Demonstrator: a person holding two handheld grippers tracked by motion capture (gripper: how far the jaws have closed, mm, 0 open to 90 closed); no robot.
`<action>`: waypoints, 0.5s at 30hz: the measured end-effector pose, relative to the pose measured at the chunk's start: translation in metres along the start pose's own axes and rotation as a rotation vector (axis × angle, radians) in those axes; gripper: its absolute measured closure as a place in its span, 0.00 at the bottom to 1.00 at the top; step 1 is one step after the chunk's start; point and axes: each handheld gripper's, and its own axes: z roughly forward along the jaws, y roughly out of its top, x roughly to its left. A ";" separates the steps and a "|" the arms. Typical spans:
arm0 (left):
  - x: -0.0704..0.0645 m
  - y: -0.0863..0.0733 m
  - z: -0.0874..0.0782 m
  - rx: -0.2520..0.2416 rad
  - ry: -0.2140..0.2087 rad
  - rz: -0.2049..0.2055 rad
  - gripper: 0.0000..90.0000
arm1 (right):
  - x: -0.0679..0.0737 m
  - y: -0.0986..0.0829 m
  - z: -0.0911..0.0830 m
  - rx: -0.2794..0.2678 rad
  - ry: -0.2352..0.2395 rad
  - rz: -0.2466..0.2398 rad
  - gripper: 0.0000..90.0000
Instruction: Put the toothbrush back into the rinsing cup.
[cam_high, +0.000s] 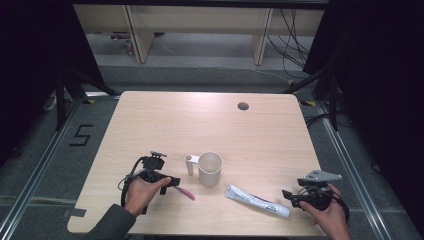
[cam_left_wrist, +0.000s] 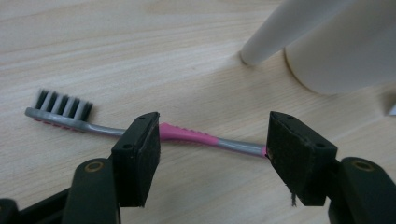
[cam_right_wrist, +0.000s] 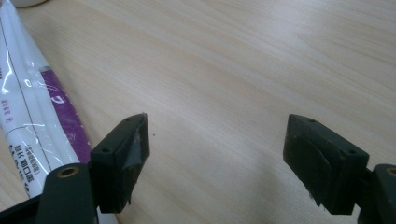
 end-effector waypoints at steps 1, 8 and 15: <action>0.000 0.000 0.001 0.013 0.009 0.007 0.39 | -0.003 0.000 0.000 -0.008 -0.014 -0.042 0.26; -0.002 0.002 0.007 0.051 0.053 0.028 0.38 | 0.000 0.000 0.000 0.002 0.001 -0.006 0.26; -0.007 0.010 0.016 0.063 0.072 0.045 0.37 | 0.000 0.000 0.000 0.002 0.002 -0.005 0.26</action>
